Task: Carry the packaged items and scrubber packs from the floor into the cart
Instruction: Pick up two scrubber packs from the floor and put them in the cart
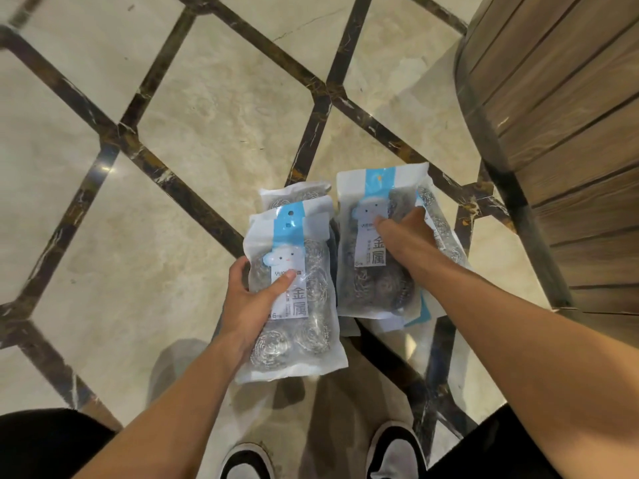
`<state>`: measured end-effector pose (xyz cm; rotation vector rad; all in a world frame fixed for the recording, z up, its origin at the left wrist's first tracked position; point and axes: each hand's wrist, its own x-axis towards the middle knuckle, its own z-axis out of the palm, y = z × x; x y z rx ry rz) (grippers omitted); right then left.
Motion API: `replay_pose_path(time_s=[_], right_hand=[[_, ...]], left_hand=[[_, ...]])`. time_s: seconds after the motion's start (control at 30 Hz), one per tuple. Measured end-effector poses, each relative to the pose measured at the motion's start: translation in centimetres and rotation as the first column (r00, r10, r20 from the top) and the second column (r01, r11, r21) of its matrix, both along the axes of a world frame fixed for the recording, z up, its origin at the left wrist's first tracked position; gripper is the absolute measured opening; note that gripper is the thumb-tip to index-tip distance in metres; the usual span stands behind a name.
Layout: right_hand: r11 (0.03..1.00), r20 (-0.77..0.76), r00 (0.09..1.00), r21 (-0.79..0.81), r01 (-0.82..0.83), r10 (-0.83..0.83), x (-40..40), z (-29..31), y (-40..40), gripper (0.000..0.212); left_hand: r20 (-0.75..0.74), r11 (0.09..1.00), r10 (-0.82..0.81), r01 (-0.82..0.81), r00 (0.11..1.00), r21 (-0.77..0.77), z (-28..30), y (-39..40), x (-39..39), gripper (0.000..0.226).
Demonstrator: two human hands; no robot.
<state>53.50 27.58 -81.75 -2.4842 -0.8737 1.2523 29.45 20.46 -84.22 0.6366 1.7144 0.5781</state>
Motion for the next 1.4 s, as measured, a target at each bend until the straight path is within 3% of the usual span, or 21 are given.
replay_pose_path(time_s=[0.07,0.23,0.4,0.53,0.6,0.83,1.0,1.13,1.2,1.27,1.4], right_hand=[[0.999,0.010,0.999,0.002,0.036,-0.036,0.2,0.0,0.1,0.076],[0.998,0.018,0.998,-0.024,-0.058,0.058,0.2,-0.5,-0.1,0.117],[0.997,-0.011,0.998,0.047,-0.058,0.059,0.0,-0.7,0.0,0.107],[0.988,-0.065,0.997,0.153,-0.024,0.034,-0.5,3.8,-0.8,0.091],[0.968,-0.045,0.998,0.250,-0.029,0.042,-0.5,8.2,-1.8,0.080],[0.928,-0.002,0.999,0.370,-0.047,0.051,-0.3,31.4,-0.8,0.084],[0.886,-0.015,0.991,0.449,-0.115,0.136,-0.9,50.0,0.5,0.049],[0.873,-0.057,0.993,0.484,-0.062,0.102,-2.3,62.9,1.0,0.055],[0.859,-0.072,0.990,0.506,-0.071,0.125,-3.1,68.2,1.1,0.068],[0.866,-0.098,0.987,0.496,-0.061,0.125,-3.8,73.1,1.3,0.077],[0.821,-0.158,0.973,0.568,-0.050,0.168,-5.2,81.2,1.1,0.075]], left_hand=[[0.009,0.997,0.059,-0.059,0.998,-0.044,0.1,0.1,-0.3,0.067],[0.099,0.978,0.156,-0.139,0.983,-0.157,0.4,0.4,-0.7,0.048],[0.163,0.985,0.150,-0.132,0.975,-0.113,1.5,1.1,-0.6,0.051],[0.164,0.997,0.073,-0.067,0.984,-0.042,6.7,2.5,-1.1,0.044],[0.150,0.996,0.087,-0.086,0.985,-0.013,10.8,2.9,-1.8,0.044],[0.128,0.988,0.125,-0.135,0.984,0.071,30.8,3.0,-4.7,0.056],[0.213,0.981,0.140,-0.165,0.967,0.105,49.7,3.1,-5.9,0.039],[0.220,0.967,0.151,-0.190,0.964,0.169,63.4,3.0,-7.2,0.041],[0.225,0.956,0.169,-0.216,0.960,0.200,69.2,3.1,-8.2,0.042],[0.229,0.946,0.173,-0.226,0.958,0.234,74.2,3.1,-9.3,0.047],[0.222,0.915,0.150,-0.220,0.963,0.338,82.6,2.9,-11.5,0.045]])
